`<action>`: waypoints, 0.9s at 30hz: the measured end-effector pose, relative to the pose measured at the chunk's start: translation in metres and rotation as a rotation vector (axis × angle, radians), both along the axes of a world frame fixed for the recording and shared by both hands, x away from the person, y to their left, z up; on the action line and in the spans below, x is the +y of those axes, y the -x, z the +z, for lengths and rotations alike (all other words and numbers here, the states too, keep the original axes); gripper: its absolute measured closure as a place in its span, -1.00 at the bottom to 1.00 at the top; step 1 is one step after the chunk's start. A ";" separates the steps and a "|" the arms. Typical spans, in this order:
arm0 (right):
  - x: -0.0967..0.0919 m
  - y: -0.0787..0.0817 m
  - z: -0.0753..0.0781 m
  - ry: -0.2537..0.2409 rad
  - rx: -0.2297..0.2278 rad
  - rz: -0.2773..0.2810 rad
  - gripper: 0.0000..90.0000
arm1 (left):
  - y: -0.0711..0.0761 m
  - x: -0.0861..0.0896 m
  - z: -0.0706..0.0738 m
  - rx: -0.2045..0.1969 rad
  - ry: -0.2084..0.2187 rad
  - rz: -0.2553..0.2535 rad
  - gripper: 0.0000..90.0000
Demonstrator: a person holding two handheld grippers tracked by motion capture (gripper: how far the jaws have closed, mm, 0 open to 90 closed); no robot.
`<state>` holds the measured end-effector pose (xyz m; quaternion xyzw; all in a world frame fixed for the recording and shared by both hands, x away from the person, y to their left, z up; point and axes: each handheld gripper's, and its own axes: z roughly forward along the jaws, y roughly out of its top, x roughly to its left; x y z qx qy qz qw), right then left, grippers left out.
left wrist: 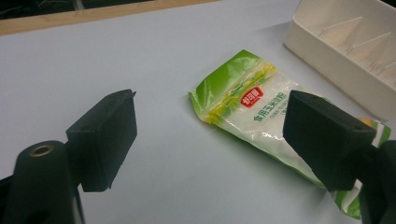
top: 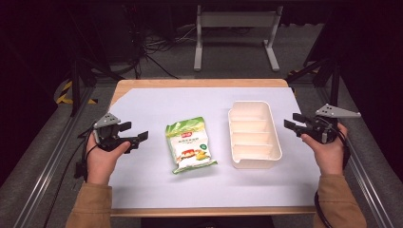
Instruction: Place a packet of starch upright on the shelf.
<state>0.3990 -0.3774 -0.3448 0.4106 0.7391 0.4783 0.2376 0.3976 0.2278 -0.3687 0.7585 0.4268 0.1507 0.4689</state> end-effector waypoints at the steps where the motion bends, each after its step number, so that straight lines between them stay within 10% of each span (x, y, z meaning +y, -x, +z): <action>1: -0.001 0.001 -0.001 0.000 0.002 -0.002 0.06 | -0.001 -0.002 0.000 -0.004 -0.006 -0.009 -0.63; 27: -0.021 0.039 -0.022 0.030 0.027 -0.021 -0.03 | -0.046 -0.062 -0.006 0.004 0.025 -0.105 -0.73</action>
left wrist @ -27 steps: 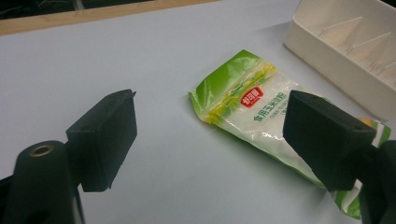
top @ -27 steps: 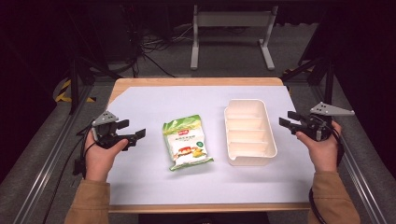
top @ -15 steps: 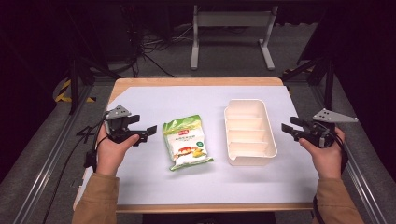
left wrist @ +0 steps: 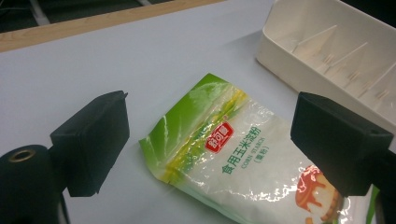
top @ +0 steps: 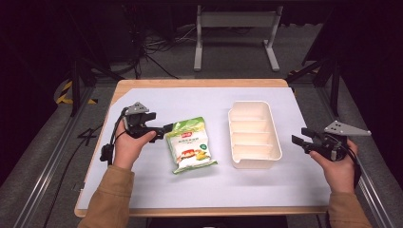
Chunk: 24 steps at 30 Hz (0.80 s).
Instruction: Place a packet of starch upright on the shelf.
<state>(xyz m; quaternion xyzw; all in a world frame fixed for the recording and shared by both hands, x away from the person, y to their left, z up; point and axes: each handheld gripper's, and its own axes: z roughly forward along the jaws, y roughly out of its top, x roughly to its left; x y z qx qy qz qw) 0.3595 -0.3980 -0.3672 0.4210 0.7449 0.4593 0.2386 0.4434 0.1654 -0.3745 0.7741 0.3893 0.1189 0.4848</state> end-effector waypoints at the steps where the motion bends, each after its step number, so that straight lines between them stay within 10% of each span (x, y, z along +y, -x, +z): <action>1: -0.001 0.001 0.000 0.001 0.002 -0.001 -0.03 | -0.002 -0.001 -0.002 0.005 0.002 0.004 -0.73; 12: -0.011 0.016 -0.006 0.001 0.016 -0.027 -0.04 | -0.024 -0.015 -0.025 0.082 -0.001 0.010 -0.68; 24: -0.008 0.013 -0.012 0.005 0.037 -0.017 -0.06 | -0.037 -0.030 -0.058 0.186 -0.144 0.018 -0.74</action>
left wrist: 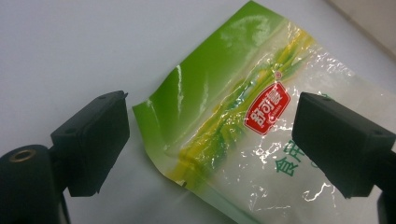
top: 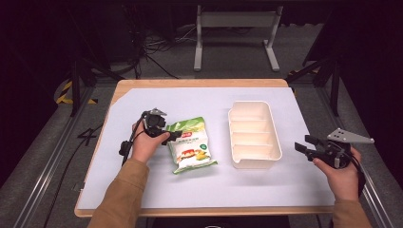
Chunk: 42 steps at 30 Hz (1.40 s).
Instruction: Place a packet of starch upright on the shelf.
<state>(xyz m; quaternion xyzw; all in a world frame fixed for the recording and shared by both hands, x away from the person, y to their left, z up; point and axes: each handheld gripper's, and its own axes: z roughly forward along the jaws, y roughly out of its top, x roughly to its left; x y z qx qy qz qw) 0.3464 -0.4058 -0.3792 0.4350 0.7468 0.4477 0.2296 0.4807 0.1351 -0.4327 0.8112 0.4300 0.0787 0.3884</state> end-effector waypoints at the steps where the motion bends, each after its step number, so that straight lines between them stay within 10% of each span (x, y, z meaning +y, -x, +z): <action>1: 0.000 0.000 0.000 0.000 0.001 0.000 -0.06 | 0.000 -0.001 -0.002 0.012 -0.011 -0.004 -0.74; 11: 0.001 0.000 -0.001 0.001 0.008 0.000 -0.08 | -0.001 -0.005 -0.010 0.078 -0.040 -0.017 -0.62; 19: 0.003 -0.002 -0.003 0.006 0.009 0.008 -0.10 | 0.005 -0.009 -0.010 0.058 -0.068 -0.024 -0.45; 33: 0.006 -0.003 -0.002 0.007 0.013 0.023 0.05 | 0.014 -0.013 -0.009 0.044 -0.082 -0.059 0.71; 42: 0.006 0.000 0.002 0.014 0.005 0.049 0.32 | 0.015 -0.012 -0.007 0.046 -0.061 -0.059 0.84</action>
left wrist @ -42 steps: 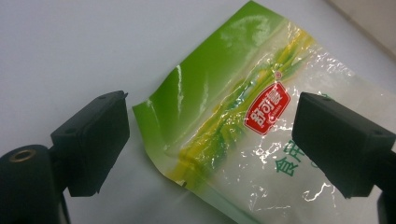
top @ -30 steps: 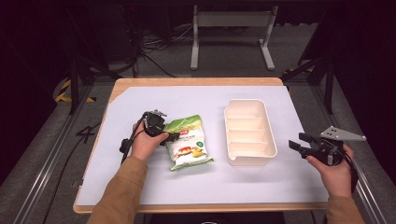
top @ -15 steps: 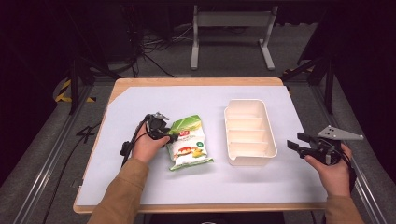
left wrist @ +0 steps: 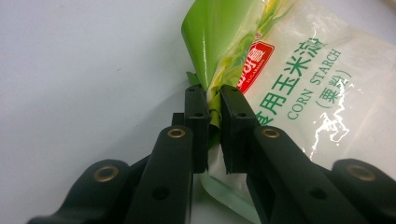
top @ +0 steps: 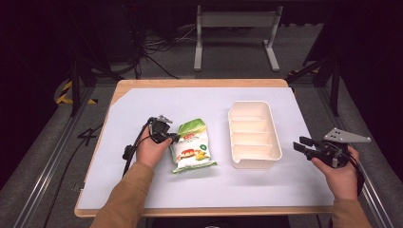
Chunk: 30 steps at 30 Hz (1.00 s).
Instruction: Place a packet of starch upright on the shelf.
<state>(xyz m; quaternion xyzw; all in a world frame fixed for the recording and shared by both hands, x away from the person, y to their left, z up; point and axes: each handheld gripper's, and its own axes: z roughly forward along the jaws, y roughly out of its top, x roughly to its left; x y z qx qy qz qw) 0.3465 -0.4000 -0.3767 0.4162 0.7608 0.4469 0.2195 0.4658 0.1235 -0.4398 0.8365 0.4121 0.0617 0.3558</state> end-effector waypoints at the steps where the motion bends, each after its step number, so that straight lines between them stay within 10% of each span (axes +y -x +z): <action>1: 0.000 0.000 0.000 -0.003 0.000 0.004 0.31 | 0.000 0.000 0.000 0.000 0.000 0.000 0.84; 16: -0.002 0.002 0.007 0.003 -0.031 -0.013 0.26 | 0.022 0.008 0.052 -0.083 0.133 -0.057 0.85; 30: -0.010 0.009 0.020 0.007 -0.073 -0.016 0.30 | 0.068 -0.007 0.105 -0.177 0.105 -0.196 0.86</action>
